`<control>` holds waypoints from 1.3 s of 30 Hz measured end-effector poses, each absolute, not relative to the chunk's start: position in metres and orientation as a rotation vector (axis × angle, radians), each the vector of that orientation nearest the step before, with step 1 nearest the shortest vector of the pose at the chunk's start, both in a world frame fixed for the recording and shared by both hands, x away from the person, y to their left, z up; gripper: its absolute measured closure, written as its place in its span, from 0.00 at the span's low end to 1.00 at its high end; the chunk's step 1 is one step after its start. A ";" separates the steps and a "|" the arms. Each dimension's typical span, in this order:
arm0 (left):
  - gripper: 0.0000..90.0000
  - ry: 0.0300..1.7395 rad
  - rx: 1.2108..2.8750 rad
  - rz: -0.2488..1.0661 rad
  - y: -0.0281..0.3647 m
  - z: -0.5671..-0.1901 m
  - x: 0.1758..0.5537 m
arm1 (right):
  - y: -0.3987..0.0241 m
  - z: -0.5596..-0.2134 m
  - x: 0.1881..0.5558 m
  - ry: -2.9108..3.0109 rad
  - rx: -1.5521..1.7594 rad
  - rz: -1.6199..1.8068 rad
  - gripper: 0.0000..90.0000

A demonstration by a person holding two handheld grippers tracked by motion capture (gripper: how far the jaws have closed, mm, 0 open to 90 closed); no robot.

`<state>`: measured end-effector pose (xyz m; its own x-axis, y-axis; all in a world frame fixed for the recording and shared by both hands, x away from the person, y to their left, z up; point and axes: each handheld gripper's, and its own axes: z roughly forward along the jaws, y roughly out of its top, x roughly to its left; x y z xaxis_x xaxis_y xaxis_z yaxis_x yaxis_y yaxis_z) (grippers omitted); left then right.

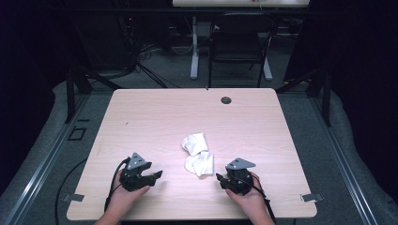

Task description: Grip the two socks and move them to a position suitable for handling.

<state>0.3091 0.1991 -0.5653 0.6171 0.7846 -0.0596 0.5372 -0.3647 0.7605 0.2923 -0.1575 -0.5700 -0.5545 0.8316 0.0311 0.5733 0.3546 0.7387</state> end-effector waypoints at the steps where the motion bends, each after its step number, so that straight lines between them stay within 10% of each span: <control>1: 0.46 1.036 2.051 0.406 0.200 -0.566 0.308 | -0.158 -0.570 0.292 2.273 1.237 1.026 0.58; 14: 0.52 0.975 2.042 0.359 0.191 -0.563 0.309 | -0.159 -0.572 0.290 2.262 1.289 1.027 0.77; 28: 0.56 0.967 2.045 0.371 0.186 -0.562 0.308 | -0.139 -0.549 0.303 2.269 1.234 1.043 0.69; 39: 0.61 0.961 2.054 0.354 0.187 -0.562 0.308 | -0.123 -0.552 0.335 2.272 1.355 1.048 0.88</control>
